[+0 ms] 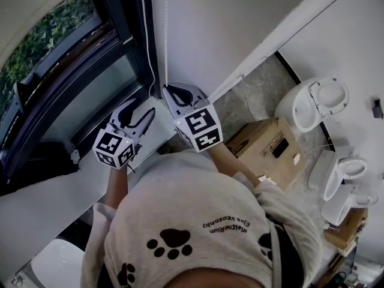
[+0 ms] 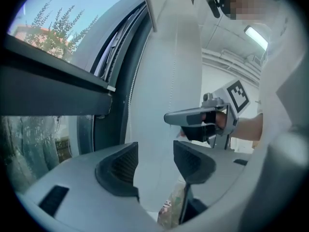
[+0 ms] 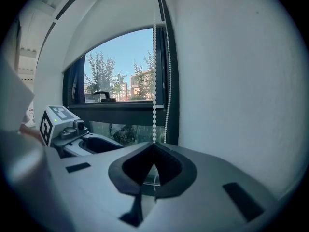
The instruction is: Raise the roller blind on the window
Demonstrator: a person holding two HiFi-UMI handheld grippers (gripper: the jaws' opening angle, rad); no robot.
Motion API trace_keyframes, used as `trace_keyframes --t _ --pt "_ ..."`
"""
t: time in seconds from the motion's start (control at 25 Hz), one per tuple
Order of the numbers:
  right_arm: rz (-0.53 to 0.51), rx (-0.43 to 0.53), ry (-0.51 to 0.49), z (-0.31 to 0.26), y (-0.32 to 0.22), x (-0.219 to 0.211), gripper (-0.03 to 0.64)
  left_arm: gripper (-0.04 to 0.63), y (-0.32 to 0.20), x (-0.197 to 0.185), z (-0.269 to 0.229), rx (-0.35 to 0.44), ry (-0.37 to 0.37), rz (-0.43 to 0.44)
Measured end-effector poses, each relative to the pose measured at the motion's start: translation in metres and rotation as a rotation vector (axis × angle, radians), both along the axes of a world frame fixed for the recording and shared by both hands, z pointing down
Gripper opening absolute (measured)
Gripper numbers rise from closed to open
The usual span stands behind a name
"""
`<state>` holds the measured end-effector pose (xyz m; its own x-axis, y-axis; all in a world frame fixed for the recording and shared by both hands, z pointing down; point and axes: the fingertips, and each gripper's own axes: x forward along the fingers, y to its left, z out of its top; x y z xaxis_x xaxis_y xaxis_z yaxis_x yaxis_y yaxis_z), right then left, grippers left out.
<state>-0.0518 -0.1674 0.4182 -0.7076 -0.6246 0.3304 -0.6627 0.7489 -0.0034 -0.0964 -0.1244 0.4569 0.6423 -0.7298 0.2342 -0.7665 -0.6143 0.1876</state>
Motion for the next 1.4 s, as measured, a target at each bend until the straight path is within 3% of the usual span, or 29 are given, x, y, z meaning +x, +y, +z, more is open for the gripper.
trace_keyframes --t 0.32,0.48,0.56,0.8,1.04,1.24,1.4 --pt "0.002 -0.016 0.016 0.014 0.003 0.001 0.008 0.221 -0.009 0.022 -0.106 0.231 0.049 0.050" --pt "-0.012 -0.058 0.057 0.041 0.010 0.000 0.008 0.208 -0.014 0.037 -0.147 0.308 0.052 0.087" --pt "-0.016 -0.072 0.069 0.051 0.014 -0.001 0.008 0.146 -0.017 0.042 -0.158 0.322 0.045 0.092" --pt "-0.028 -0.083 0.080 0.064 0.019 -0.006 0.008 0.142 -0.023 0.054 -0.171 0.323 0.030 0.105" --pt "-0.044 -0.086 0.095 0.073 0.022 -0.010 0.008 0.101 -0.027 0.057 -0.181 0.337 0.031 0.108" --pt "-0.050 -0.087 0.095 0.078 0.025 -0.013 0.008 0.025 -0.029 0.054 -0.183 0.361 0.007 0.084" --pt "-0.057 -0.092 0.108 0.082 0.026 -0.014 0.008 0.009 -0.027 0.054 -0.178 0.335 0.008 0.096"
